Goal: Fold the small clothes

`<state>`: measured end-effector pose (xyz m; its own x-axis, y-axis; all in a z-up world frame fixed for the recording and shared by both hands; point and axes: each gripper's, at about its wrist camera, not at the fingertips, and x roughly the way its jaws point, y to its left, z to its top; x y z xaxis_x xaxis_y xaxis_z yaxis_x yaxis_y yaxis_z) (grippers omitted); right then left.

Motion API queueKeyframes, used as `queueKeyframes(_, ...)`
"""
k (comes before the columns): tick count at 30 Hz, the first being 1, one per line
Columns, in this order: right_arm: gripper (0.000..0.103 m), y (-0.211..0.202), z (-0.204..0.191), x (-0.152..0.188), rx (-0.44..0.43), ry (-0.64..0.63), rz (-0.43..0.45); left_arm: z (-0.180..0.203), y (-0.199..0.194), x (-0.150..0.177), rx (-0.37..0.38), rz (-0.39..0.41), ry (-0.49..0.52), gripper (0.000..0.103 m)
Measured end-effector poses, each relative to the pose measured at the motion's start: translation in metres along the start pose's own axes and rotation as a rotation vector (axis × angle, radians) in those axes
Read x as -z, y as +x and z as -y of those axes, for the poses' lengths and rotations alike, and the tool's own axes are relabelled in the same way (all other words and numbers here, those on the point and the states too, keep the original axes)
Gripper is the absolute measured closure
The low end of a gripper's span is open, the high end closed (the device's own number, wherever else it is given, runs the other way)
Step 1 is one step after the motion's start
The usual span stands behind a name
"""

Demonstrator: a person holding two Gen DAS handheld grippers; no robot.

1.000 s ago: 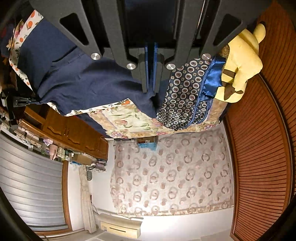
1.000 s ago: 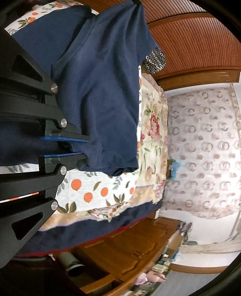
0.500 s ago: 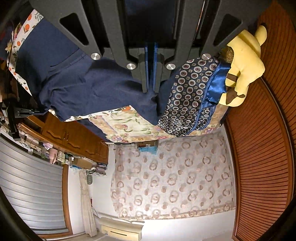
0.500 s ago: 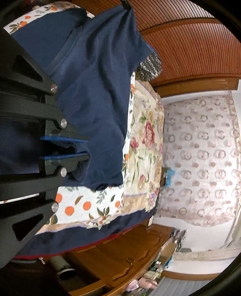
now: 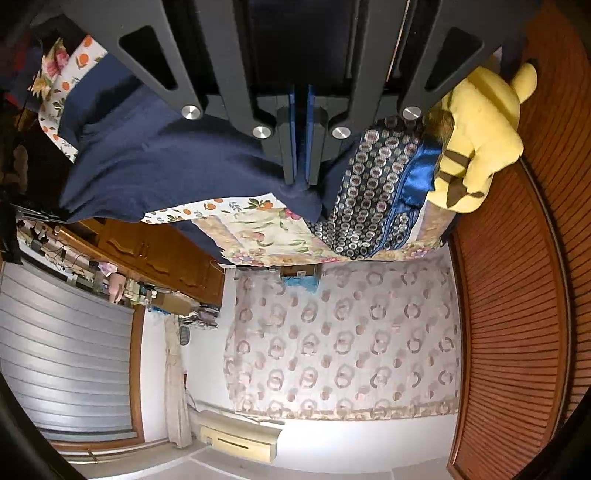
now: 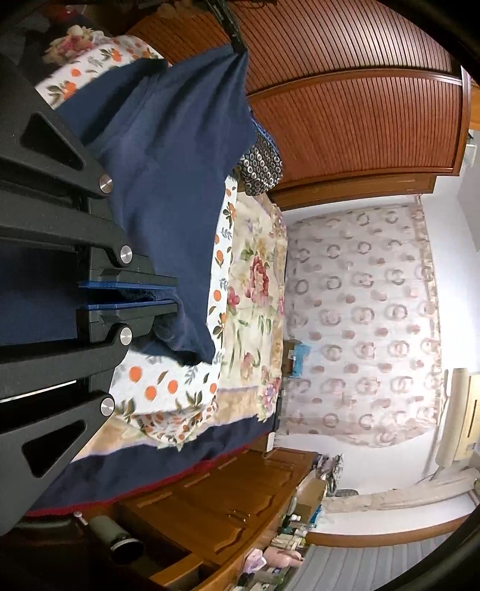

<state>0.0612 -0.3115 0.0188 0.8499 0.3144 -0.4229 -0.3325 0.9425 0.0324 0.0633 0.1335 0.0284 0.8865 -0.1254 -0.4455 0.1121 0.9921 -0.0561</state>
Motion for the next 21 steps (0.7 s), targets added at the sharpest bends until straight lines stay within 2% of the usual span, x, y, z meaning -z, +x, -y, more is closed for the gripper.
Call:
queueKeyframes(4, 0.098, -0.019, 0.001, 0.017, -0.001, -0.011, -0.009, -0.008, -0.012, 0.013, -0.017, -0.010, -0.029, 0.098)
queueKeyframes(7, 0.098, -0.019, -0.001, 0.036, 0.010, -0.028, -0.053, -0.017, -0.007, 0.032, -0.038, -0.062, -0.054, 0.098)
queueKeyframes(11, 0.098, 0.003, -0.001, 0.067, 0.023, -0.023, -0.145, -0.027, 0.012, 0.065, -0.063, -0.166, -0.093, 0.098)
queueKeyframes(16, 0.098, 0.031, -0.001, 0.087, 0.037, -0.012, -0.234, -0.026, 0.027, 0.087, -0.099, -0.226, -0.079, 0.095)
queueKeyframes(18, 0.098, 0.037, 0.001, 0.088, 0.049, -0.007, -0.247, -0.027, 0.028, 0.090, -0.093, -0.229, -0.083, 0.089)
queueKeyframes(20, 0.091, 0.043, 0.004, 0.088, 0.053, 0.006, -0.251, -0.029, 0.026, 0.089, -0.085, -0.217, -0.092, 0.070)
queueKeyframes(21, 0.089, 0.045, 0.005, 0.086, 0.060, 0.011, -0.250, -0.030, 0.025, 0.090, -0.085, -0.212, -0.097, 0.065)
